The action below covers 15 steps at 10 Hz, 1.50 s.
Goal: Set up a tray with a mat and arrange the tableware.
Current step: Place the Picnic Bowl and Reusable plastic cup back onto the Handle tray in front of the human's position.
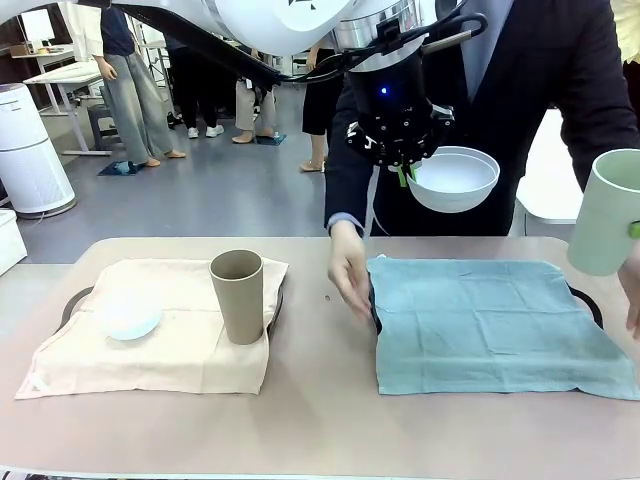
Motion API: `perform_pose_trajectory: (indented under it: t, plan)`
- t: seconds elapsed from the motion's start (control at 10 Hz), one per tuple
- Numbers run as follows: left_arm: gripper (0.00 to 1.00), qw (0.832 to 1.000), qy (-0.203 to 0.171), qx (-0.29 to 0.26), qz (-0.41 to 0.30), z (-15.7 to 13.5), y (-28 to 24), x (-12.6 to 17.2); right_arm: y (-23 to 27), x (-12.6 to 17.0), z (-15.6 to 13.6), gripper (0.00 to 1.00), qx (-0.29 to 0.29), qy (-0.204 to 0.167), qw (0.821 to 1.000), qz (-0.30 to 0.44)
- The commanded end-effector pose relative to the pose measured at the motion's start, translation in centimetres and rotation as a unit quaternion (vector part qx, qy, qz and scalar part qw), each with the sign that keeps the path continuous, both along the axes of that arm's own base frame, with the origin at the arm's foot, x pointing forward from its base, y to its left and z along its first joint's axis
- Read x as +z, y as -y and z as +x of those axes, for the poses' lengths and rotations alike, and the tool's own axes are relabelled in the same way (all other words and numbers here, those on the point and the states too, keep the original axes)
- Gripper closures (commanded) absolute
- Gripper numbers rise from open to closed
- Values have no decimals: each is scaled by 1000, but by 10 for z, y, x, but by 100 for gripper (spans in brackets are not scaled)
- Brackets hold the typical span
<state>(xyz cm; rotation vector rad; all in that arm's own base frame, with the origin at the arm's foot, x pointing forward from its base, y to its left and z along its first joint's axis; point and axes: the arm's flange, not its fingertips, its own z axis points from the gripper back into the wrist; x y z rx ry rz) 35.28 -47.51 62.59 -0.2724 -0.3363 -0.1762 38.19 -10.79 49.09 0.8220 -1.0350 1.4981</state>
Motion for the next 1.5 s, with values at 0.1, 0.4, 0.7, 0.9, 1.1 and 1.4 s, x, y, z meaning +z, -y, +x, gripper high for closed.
perform_pose_trajectory:
  t: [0.1,0.4,0.7,0.9,1.1,1.4]
  plan:
    - [96,1000,1,-3,-1,0,-2,2,1,1,-1,11,-2,1,1000,-1]
    - [96,1000,1,-3,-1,0,-2,2,1,1,-1,11,-2,1,1000,-1]
    - [96,1000,1,-3,-1,0,-2,2,1,1,-1,11,-2,1,1000,-1]
    - [96,1000,1,-3,-1,0,-2,2,1,1,-1,11,-2,1,1000,-1]
    - [96,1000,1,-3,-1,0,-2,2,1,1,-1,11,-2,1,1000,-1]
    - [96,1000,1,-3,-1,0,-2,2,1,1,-1,11,-2,1,1000,-1]
